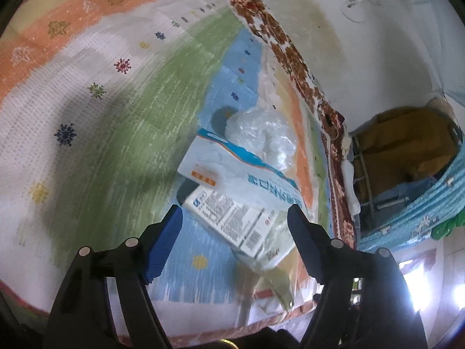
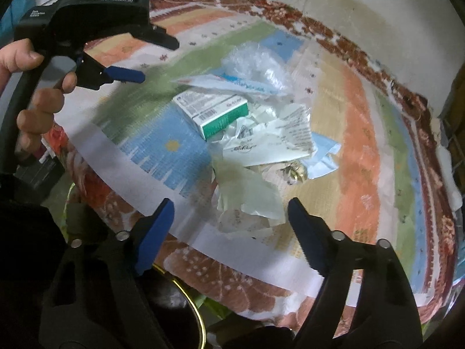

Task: Collect trash
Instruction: 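Move both open tools forward over the trash pile on the bed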

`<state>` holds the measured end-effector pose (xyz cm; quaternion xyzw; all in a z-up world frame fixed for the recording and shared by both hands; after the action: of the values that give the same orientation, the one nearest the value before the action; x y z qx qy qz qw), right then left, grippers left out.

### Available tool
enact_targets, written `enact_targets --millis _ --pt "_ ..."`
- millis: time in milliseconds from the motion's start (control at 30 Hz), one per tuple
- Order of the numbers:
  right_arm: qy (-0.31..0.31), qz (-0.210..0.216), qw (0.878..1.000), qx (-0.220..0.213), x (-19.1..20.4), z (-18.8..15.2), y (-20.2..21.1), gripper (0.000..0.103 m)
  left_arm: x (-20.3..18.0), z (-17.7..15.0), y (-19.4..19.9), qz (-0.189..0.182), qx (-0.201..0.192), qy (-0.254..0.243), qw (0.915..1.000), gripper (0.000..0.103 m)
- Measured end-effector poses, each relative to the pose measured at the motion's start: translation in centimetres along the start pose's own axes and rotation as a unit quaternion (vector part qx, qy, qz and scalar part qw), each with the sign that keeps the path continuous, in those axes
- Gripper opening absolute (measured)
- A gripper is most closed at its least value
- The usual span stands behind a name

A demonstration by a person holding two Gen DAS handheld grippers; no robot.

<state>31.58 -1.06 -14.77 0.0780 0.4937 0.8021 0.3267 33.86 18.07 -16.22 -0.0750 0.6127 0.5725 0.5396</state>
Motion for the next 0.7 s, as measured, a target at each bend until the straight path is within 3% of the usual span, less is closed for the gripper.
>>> enact_targets --millis 233,500,600,700 --pt "0.018 -0.003 1.0 0.014 0.2 0.5 -1.8 0.062 1.3 0.8 -2.7 0.01 0.009 0.012 0.9998 0.071" --pt "0.028 -0.001 0.999 0.031 0.4 0.4 -3.5 0.04 2.4 1.2 -4.8 0.0 0.007 0.036 0.9993 0.063" --pt "0.038 0.003 0.999 0.03 0.6 0.3 -3.8 0.027 2.6 1.5 -5.4 -0.01 -0.005 0.05 0.9987 0.048" --pt "0.044 0.003 0.999 0.028 0.7 0.2 -3.8 0.018 2.3 1.8 -6.0 -0.011 -0.011 0.049 0.9987 0.026"
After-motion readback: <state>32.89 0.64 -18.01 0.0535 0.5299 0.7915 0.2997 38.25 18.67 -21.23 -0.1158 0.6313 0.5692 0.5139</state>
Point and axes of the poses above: each gripper's, at about its wrist camera, not at the fingertips, and y roughly against the way its jaws point, x to its left, z to its top, the point moved 10 cm from there along -y, roughly the way its jaws point, and after that the axes turned 2 degrees about y, right-handed, at the moved point
